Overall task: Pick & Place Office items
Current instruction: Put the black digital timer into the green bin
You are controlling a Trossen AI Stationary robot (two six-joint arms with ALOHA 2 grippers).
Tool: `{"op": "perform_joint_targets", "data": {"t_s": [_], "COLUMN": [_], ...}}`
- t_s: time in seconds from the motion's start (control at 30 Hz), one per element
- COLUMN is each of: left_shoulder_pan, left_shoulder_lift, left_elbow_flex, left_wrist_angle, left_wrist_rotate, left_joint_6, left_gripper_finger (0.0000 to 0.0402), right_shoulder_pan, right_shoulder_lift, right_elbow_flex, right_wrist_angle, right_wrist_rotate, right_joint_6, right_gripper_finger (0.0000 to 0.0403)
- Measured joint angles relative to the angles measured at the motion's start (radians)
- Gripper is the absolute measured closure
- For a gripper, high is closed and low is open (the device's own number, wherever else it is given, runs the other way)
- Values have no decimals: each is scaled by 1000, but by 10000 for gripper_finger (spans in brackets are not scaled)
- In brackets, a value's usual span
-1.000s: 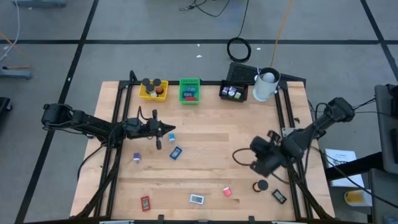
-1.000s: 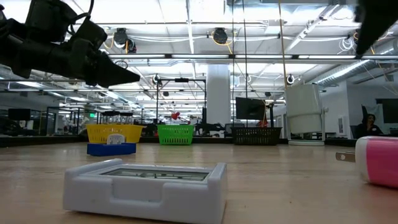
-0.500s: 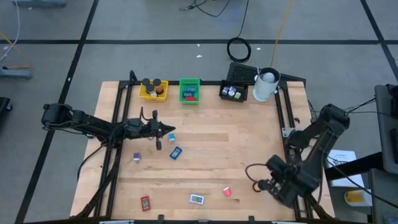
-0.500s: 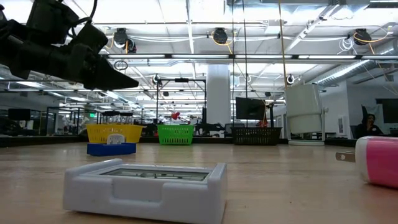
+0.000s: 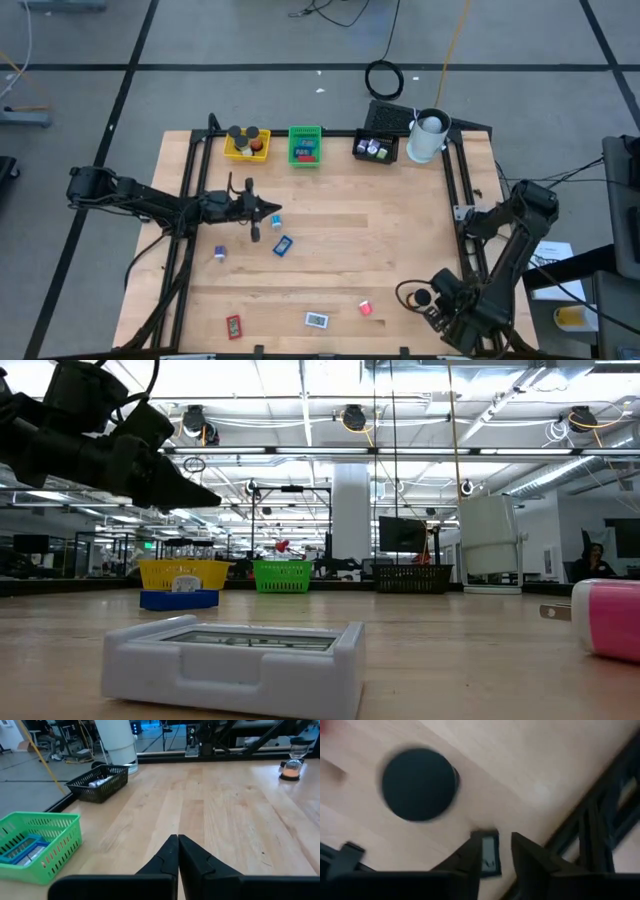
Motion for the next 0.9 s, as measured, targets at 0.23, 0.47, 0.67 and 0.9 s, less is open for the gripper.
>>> {"op": "perform_joint_targets", "data": {"t_s": [0.23, 0.47, 0.67, 0.9], "left_shoulder_pan": [0, 0, 0, 0], "left_shoulder_lift": [0, 0, 0, 0], "left_elbow_flex": [-1, -1, -1, -1], "left_wrist_angle": [-24, -24, -26, -29], "left_wrist_rotate": [-1, -1, -1, -2], "left_joint_6": [-7, -6, -6, -6], "left_gripper_finger": [385, 391, 377, 376], "right_shoulder_pan": [81, 132, 89, 60], "right_shoulder_lift": [54, 64, 65, 64], "right_elbow_flex": [0, -24, -129, -232], "right_wrist_angle": [33, 72, 177, 342], "right_wrist_rotate": [-34, -1, -7, -64], "right_joint_6": [105, 174, 75, 17], "right_gripper_finger": [225, 181, 178, 175]}}
